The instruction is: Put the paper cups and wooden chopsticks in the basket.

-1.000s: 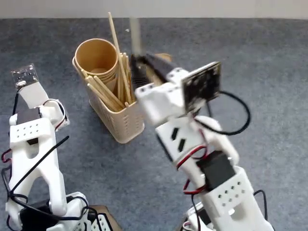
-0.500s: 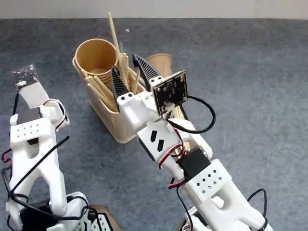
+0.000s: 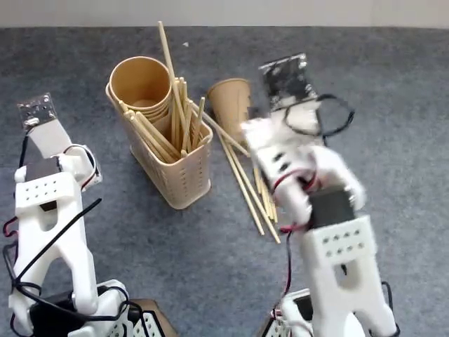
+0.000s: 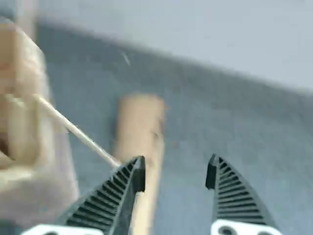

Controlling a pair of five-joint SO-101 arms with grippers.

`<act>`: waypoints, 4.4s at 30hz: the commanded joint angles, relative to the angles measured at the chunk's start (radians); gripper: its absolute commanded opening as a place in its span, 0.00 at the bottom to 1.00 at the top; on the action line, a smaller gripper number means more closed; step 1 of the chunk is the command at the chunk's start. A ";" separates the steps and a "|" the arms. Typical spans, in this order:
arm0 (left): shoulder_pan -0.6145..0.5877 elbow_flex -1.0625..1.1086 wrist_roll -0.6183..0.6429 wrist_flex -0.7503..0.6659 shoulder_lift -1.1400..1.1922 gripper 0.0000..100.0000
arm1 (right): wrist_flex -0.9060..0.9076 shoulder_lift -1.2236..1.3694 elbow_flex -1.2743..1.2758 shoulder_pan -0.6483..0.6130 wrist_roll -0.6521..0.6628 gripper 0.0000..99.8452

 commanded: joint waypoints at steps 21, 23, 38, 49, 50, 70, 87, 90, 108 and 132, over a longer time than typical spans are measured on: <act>0.021 0.015 0.011 -0.018 -0.010 0.15 | -0.518 0.667 0.501 0.028 0.163 0.21; 0.022 0.015 0.011 -0.018 -0.010 0.15 | -0.509 0.702 0.478 0.067 0.164 0.21; 0.021 0.018 0.011 -0.018 -0.012 0.15 | -0.328 0.653 0.358 0.182 0.112 0.01; 0.021 0.018 0.011 -0.018 -0.012 0.15 | -0.193 0.203 0.208 0.182 0.083 0.01; 0.021 0.018 0.011 -0.018 -0.012 0.15 | -0.171 0.183 0.166 0.182 0.083 0.01; 0.022 0.016 0.011 -0.018 -0.008 0.15 | 0.054 0.168 -0.125 0.176 0.141 0.01; 0.022 0.021 0.011 -0.018 -0.007 0.15 | -0.390 0.641 0.414 0.199 0.187 0.22; 0.022 0.019 0.011 -0.018 -0.007 0.15 | -0.438 0.702 0.409 0.199 0.186 0.22; 0.022 0.018 0.011 -0.018 -0.012 0.15 | -0.383 0.696 0.403 0.211 0.117 0.01; 0.019 0.022 0.008 -0.046 -0.004 0.15 | -0.699 -0.122 0.077 -0.295 -0.199 0.01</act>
